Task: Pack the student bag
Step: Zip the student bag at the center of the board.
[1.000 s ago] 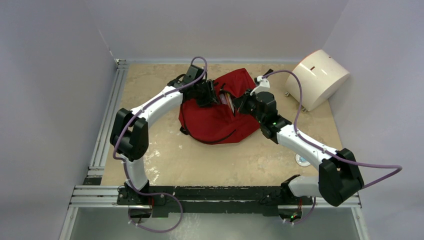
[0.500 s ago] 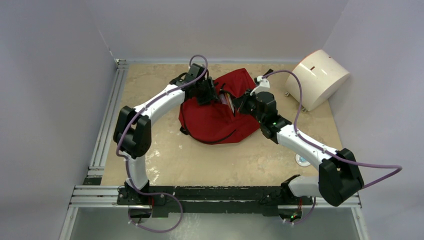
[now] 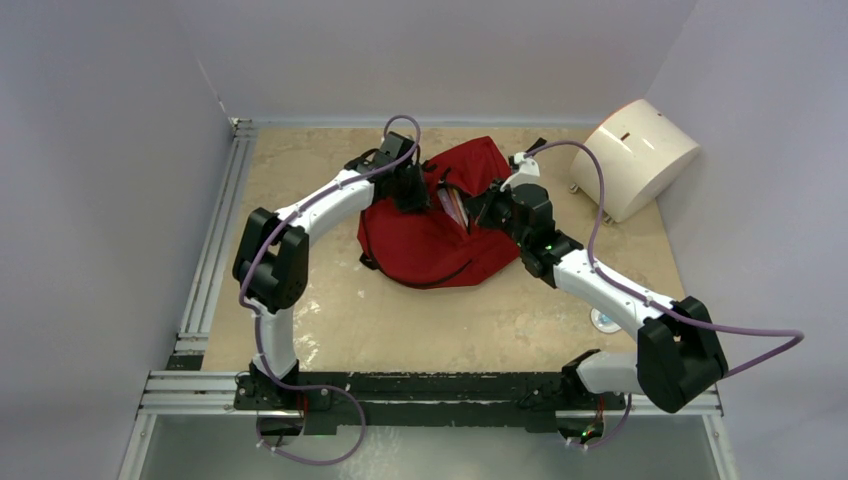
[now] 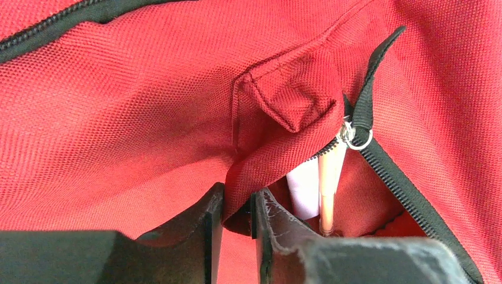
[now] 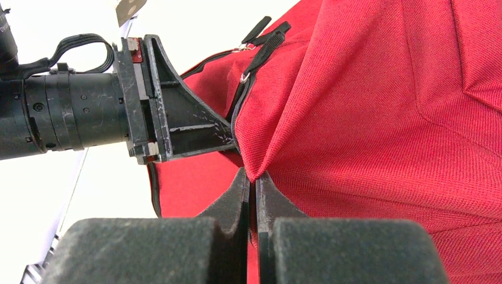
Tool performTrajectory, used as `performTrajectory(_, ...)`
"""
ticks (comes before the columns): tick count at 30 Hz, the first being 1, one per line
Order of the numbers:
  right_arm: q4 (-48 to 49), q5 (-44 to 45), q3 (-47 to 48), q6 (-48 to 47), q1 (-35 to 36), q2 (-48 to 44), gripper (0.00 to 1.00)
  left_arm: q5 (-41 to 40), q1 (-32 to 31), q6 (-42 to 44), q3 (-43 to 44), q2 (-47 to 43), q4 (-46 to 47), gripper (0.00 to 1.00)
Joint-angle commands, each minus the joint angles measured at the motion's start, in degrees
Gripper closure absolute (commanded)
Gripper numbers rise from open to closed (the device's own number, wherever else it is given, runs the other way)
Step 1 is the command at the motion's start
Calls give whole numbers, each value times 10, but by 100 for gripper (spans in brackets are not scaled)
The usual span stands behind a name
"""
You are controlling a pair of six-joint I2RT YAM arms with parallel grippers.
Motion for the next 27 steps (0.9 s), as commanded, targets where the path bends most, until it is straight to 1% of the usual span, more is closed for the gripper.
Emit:
performTrajectory(1, 43, -8, 4, 10, 5, -12, 100, 2, 0, 37, 0, -24, 10, 82)
performTrajectory(4, 33, -9, 8, 3, 5, -5, 100, 11, 5, 53, 1, -27, 10, 97)
performTrajectory(5, 27, -11, 11, -2, 5, -2, 100, 16, 7, 60, 0, -30, 11, 100)
performTrajectory(10, -15, -16, 33, -44, 5, 20, 100, 58, 27, 90, -19, -42, 35, 100)
performTrajectory(15, -62, -60, 57, -74, 6, 64, 90, 120, 46, 102, -33, -48, 70, 100)
performTrajectory(20, -64, -116, 69, -91, 8, 114, 87, 158, 47, 111, -28, -43, 88, 100)
performTrajectory(24, -64, -127, 79, -95, 13, 141, 84, 172, 47, 110, -25, -40, 92, 100)
performTrajectory(27, -65, -129, 83, -96, 14, 149, 80, 176, 47, 110, -26, -41, 93, 100)
